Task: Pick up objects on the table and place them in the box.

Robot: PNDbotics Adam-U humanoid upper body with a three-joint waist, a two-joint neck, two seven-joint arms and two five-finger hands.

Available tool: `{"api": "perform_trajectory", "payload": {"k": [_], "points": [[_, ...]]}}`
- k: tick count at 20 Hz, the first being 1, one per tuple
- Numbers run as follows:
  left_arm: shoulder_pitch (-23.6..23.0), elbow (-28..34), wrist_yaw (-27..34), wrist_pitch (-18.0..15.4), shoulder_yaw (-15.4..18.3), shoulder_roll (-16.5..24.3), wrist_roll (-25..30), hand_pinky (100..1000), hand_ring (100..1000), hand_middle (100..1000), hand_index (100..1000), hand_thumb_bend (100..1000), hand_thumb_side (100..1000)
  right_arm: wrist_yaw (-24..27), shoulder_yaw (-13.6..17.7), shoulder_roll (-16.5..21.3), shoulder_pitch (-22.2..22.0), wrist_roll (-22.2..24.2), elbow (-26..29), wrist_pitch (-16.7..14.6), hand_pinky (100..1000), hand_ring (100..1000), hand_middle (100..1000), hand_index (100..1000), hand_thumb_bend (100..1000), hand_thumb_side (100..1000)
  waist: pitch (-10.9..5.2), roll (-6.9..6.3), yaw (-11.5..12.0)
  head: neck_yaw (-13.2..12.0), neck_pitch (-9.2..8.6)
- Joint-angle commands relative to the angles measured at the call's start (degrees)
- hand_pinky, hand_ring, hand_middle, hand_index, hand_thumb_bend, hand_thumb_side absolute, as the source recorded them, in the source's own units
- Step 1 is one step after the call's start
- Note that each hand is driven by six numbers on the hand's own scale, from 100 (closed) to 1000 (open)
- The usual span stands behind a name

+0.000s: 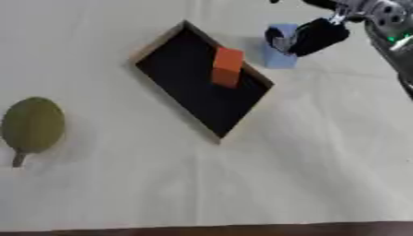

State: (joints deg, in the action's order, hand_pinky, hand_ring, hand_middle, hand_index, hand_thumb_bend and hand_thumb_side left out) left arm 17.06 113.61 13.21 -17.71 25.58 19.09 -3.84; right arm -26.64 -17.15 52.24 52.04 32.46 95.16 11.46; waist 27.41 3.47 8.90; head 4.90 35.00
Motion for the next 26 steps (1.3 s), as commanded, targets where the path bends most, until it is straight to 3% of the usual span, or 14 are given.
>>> {"api": "perform_trajectory", "payload": {"k": [1, 11, 26], "points": [[0.0, 1.0, -0.2, -0.2, 0.4, 1.1, 0.0, 938, 791, 647, 817, 100, 596, -1.0, 1.2, 2.7, 0.4, 0.4, -1.5, -2.4, 938, 948, 855, 937, 282, 278, -1.75, -0.33, 0.2, -0.3, -0.84], [0.4, 1.0, -0.4, -0.7, -0.1, 2.7, -0.5, 932, 790, 647, 816, 100, 589, -4.2, 1.4, 3.0, 0.5, 3.1, -7.2, -8.1, 946, 959, 877, 945, 433, 258, -1.87, -0.51, 1.2, -0.2, -0.75], [1.0, 1.0, -0.4, -1.0, -0.7, 2.6, -0.3, 932, 792, 648, 816, 100, 588, -9.1, 1.6, 1.1, 3.3, 1.4, -13.7, -11.7, 945, 961, 877, 945, 431, 223, -1.30, -1.15, 1.9, 0.9, -1.95]]}}
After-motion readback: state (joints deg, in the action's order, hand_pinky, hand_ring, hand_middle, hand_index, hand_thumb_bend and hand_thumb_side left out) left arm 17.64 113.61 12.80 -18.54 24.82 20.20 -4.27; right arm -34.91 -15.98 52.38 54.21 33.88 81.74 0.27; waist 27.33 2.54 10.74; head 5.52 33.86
